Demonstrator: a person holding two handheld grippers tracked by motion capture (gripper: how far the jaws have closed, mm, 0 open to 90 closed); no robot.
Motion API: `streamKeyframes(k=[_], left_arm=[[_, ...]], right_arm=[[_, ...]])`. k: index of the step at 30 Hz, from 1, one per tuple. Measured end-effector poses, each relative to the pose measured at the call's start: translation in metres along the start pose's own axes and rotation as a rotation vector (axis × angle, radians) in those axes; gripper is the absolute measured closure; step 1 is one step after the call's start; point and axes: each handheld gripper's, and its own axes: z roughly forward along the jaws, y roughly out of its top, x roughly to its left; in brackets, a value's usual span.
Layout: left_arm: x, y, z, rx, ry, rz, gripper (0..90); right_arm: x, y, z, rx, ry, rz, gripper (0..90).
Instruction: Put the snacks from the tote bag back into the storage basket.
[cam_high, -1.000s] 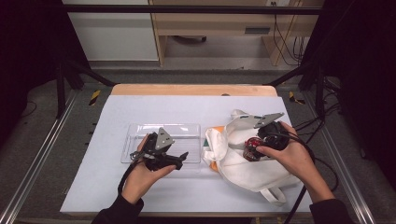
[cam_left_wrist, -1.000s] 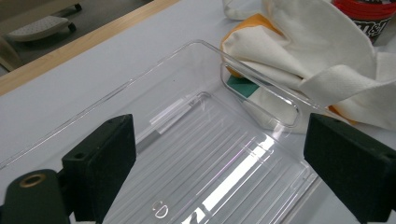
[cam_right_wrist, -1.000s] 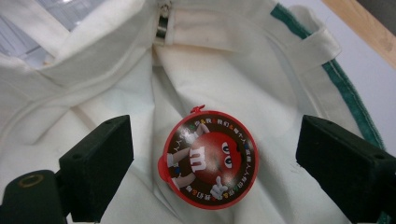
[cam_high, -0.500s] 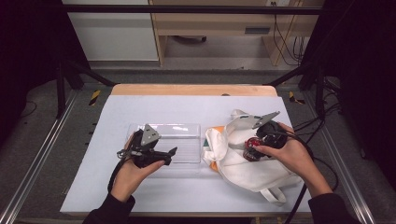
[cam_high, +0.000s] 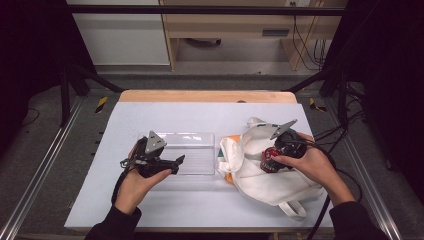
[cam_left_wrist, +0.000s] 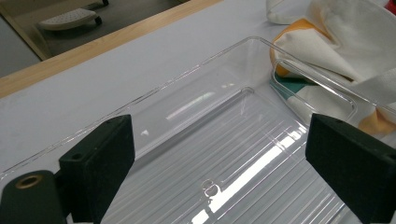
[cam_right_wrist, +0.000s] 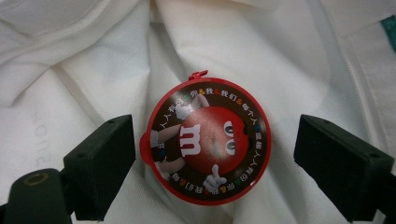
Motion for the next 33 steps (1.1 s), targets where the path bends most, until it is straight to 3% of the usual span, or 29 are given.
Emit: streamKeyframes(k=[9, 19, 33], left_arm=[[0.006, -0.004, 0.003, 0.012, 0.009, -0.011, 8.7], [0.010, -0.005, 0.001, 0.008, 0.016, -0.020, 9.1], [0.010, -0.005, 0.000, 0.008, 0.014, -0.017, 9.4]], right_arm=[[0.001, 0.000, 0.006, 0.013, 0.018, -0.026, 12.2], [0.000, 0.003, 0.019, 0.064, 0.029, -0.044, 12.1], [0.000, 0.003, 0.026, 0.095, 0.030, -0.045, 17.8]])
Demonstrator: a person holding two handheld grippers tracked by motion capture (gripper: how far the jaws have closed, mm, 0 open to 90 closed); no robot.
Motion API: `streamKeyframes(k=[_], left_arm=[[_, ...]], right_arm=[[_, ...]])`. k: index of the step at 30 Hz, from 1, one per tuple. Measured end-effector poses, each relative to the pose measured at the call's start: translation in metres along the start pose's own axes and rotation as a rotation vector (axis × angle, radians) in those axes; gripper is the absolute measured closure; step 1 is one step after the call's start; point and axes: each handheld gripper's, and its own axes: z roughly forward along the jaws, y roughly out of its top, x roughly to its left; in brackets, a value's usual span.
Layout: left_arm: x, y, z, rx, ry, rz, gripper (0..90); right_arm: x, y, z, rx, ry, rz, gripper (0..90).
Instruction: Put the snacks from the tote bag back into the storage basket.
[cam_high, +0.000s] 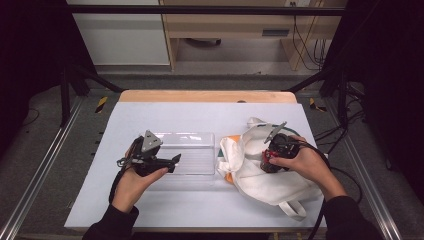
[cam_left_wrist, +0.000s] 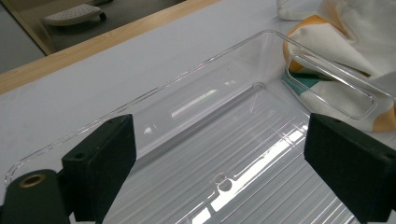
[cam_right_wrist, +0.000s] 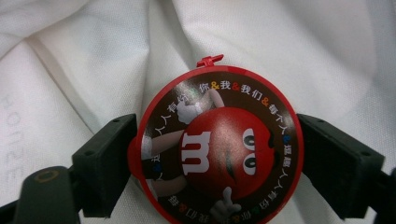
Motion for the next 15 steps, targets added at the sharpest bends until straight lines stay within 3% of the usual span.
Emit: streamKeyframes(k=[6, 15], left_arm=[[0.0002, -0.0001, 0.0001, 0.001, -0.001, 0.001, 9.5], [0.0024, -0.0001, -0.0012, 0.001, -0.002, 0.000, 9.7]], right_arm=[[0.0005, -0.0001, 0.0006, 0.005, 0.003, -0.008, 23.2], [0.0018, 0.0022, 0.0001, 0.027, -0.008, -0.009, 24.0]])
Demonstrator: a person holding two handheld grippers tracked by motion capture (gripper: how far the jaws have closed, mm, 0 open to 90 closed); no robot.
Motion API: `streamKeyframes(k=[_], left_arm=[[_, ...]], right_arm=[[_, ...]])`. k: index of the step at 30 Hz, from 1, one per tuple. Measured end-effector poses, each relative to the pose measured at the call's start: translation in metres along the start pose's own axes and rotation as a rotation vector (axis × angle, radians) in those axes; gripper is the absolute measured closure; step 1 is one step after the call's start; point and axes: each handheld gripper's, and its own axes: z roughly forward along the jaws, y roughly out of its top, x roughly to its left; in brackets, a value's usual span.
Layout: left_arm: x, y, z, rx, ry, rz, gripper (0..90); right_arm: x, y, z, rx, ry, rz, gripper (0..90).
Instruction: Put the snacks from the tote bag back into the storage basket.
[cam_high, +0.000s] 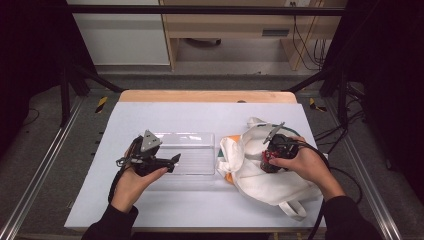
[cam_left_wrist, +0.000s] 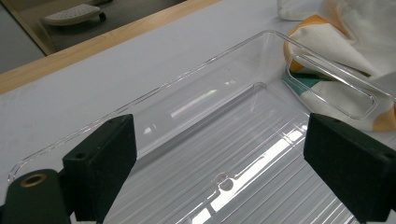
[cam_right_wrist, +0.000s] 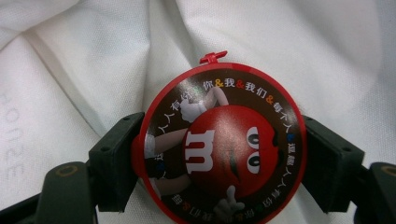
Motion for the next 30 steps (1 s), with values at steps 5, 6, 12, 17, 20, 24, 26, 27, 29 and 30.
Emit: streamKeyframes(k=[5, 6, 12, 17, 20, 24, 26, 27, 29, 30], left_arm=[[0.002, -0.001, 0.000, 0.003, 0.000, -0.004, 9.7], [0.003, -0.001, 0.000, 0.003, 0.001, -0.004, 9.6], [0.005, -0.002, 0.000, 0.010, 0.000, -0.005, 9.6], [0.008, -0.003, 0.000, 0.007, 0.001, -0.018, 9.6], [0.010, -0.004, -0.001, 0.005, 0.003, -0.027, 9.6], [0.012, -0.004, -0.001, 0.009, 0.003, -0.029, 9.5], [0.012, -0.005, 0.000, 0.010, 0.001, -0.034, 9.4], [0.013, -0.006, 0.000, 0.013, 0.003, -0.031, 9.2], [0.014, -0.007, 0.001, 0.014, 0.005, -0.035, 8.7], [0.014, -0.007, 0.001, 0.014, 0.005, -0.039, 8.5]], right_arm=[[0.001, -0.001, -0.002, -0.006, 0.010, -0.003, 24.0], [0.001, -0.001, -0.003, -0.011, 0.008, -0.004, 24.0], [0.003, 0.002, -0.014, -0.037, -0.002, -0.003, 24.0], [0.003, 0.005, -0.023, -0.045, -0.023, 0.001, 24.1], [0.003, 0.007, -0.030, -0.059, -0.030, 0.010, 24.0], [0.003, 0.008, -0.036, -0.064, -0.033, 0.033, 24.1], [0.002, 0.009, -0.040, -0.066, -0.041, 0.024, 24.1], [0.003, 0.010, -0.042, -0.068, -0.045, 0.022, 24.1], [0.004, 0.011, -0.047, -0.082, -0.045, 0.018, 24.1], [0.004, 0.012, -0.050, -0.087, -0.050, 0.014, 24.1]])
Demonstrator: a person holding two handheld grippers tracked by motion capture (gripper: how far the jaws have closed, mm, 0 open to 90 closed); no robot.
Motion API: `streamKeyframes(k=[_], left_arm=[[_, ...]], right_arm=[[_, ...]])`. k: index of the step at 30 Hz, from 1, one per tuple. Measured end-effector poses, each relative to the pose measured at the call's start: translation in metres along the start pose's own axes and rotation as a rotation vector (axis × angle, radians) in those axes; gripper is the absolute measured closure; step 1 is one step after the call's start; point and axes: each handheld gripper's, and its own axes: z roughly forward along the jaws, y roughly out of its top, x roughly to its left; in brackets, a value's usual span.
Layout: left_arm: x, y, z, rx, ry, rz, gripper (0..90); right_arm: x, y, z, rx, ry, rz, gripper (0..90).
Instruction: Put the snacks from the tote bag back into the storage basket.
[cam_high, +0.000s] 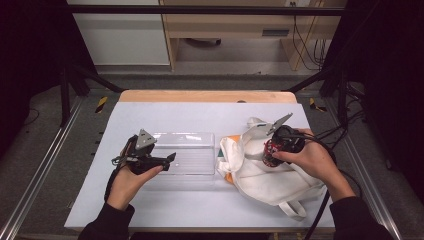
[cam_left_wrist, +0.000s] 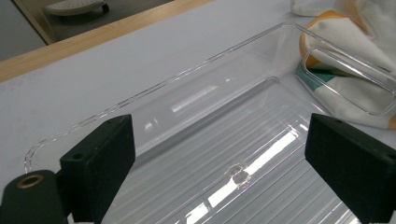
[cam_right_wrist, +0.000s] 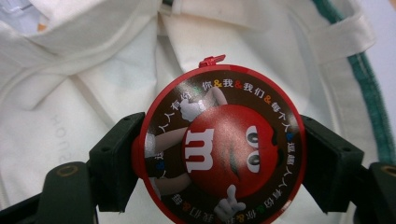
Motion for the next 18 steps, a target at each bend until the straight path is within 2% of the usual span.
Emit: streamKeyframes(k=[8, 10, 12, 13, 18], left_arm=[[0.003, -0.001, 0.000, 0.001, 0.003, -0.004, 7.2], [0.004, -0.001, -0.001, -0.002, 0.007, -0.016, 7.1], [0.007, 0.000, -0.001, -0.012, 0.008, -0.007, 7.1], [0.007, 0.000, -0.001, -0.020, 0.009, -0.021, 7.1], [0.011, -0.001, -0.004, -0.017, 0.007, -0.024, 7.1]], right_arm=[[0.007, 0.013, -0.022, -0.027, -0.006, -0.041, 24.1], [0.009, 0.017, -0.028, -0.037, -0.012, -0.051, 24.1], [0.011, 0.020, -0.032, -0.040, -0.012, -0.064, 24.1], [0.012, 0.022, -0.034, -0.047, -0.012, -0.070, 24.1], [0.014, 0.035, -0.042, -0.065, -0.009, -0.090, 24.1]])
